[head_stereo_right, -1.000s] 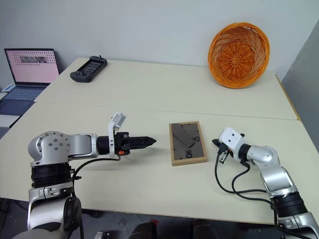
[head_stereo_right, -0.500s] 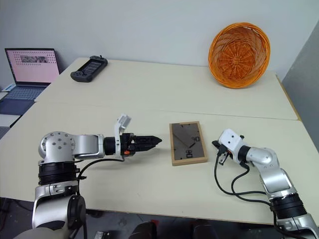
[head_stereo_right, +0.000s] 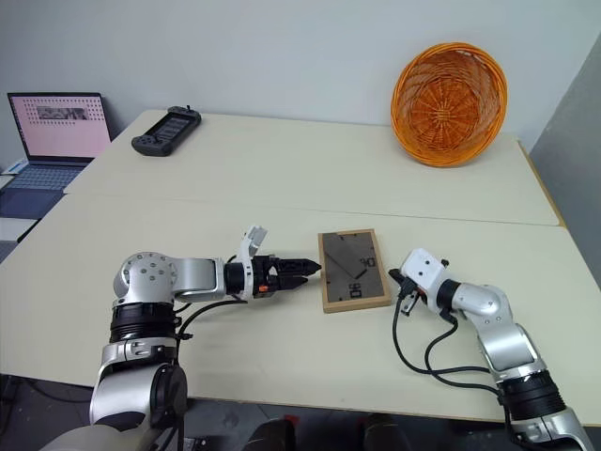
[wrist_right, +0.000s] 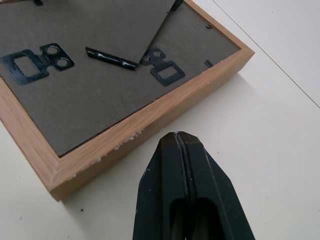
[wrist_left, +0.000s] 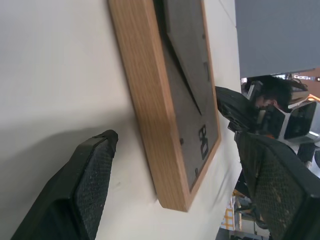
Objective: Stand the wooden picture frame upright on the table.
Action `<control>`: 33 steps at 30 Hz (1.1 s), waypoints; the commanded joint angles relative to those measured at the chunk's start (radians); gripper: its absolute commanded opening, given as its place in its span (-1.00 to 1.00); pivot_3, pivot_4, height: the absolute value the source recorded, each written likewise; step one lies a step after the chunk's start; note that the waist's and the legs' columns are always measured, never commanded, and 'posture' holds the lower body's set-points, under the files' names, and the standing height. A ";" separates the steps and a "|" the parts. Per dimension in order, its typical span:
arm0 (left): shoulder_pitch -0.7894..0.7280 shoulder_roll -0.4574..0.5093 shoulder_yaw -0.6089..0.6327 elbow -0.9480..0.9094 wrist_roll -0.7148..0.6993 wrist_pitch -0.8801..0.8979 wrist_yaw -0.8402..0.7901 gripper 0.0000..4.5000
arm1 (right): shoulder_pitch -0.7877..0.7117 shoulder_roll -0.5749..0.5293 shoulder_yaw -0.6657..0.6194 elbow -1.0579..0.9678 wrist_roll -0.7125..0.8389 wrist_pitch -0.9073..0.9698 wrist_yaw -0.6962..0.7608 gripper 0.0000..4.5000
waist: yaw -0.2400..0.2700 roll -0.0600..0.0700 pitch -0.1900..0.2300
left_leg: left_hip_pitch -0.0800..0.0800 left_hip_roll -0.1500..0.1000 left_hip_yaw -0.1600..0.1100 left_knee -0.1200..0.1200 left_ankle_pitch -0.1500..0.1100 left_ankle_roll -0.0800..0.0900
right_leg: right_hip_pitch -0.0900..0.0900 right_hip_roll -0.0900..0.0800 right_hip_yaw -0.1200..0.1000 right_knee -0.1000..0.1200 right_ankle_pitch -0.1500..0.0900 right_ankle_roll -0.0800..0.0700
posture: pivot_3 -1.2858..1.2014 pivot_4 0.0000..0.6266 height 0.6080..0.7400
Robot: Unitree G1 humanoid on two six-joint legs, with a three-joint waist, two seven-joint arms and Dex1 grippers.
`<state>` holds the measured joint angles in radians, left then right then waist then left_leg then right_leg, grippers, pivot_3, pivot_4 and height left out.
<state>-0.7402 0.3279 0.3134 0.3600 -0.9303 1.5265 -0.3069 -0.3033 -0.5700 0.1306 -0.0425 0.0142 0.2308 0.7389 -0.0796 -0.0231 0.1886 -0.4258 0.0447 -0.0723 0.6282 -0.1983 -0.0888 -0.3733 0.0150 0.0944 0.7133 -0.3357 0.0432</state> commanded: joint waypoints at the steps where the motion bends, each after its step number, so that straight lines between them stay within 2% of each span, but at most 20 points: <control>1: -0.014 -0.010 -0.021 0.115 0.086 -0.061 -0.008 0.78 | 0.000 0.003 -0.009 -0.065 0.002 0.011 -0.013 -1.00 | 0.001 0.001 -0.001 | 0.000 0.000 0.000 0.000 0.000 0.000 | 0.000 0.000 0.000 0.000 0.000 0.000 | 0.03 -0.52 1.00; 9: -0.041 -0.036 -0.049 0.162 0.134 -0.080 -0.038 0.78 | 0.006 0.023 0.002 -0.075 0.001 0.033 -0.037 -1.00 | 0.004 0.001 -0.002 | 0.009 -0.001 0.001 -0.001 0.000 0.000 | 0.010 0.000 0.001 -0.002 0.000 0.000 | 0.03 -0.52 1.00; 16: -0.056 -0.057 -0.046 0.145 0.140 -0.054 -0.048 0.78 | -0.015 0.084 0.045 -0.090 -0.014 0.056 -0.068 -1.00 | 0.008 0.001 -0.002 | 0.009 -0.001 0.000 0.000 0.000 0.000 | 0.011 0.000 0.001 -0.002 0.000 0.001 | 0.03 -0.52 1.00; 33: -0.007 -0.025 -0.025 0.032 0.136 0.087 -0.094 0.78 | 0.002 -0.051 -0.040 0.043 -0.033 -0.022 -0.057 -1.00 | 0.015 0.001 -0.002 | 0.009 0.000 0.001 -0.004 0.000 0.000 | 0.011 0.000 0.001 -0.008 0.000 0.001 | 0.03 -0.52 1.00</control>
<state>-0.7667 0.2931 0.2916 0.3936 -0.8131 1.5813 -0.4047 -0.3022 -0.6065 0.1207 0.0081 -0.0187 0.2359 0.6773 -0.0648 -0.0216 0.1866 -0.4171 0.0444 -0.0715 0.6243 -0.1988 -0.0888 -0.3626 0.0147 0.0955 0.7049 -0.3362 0.0440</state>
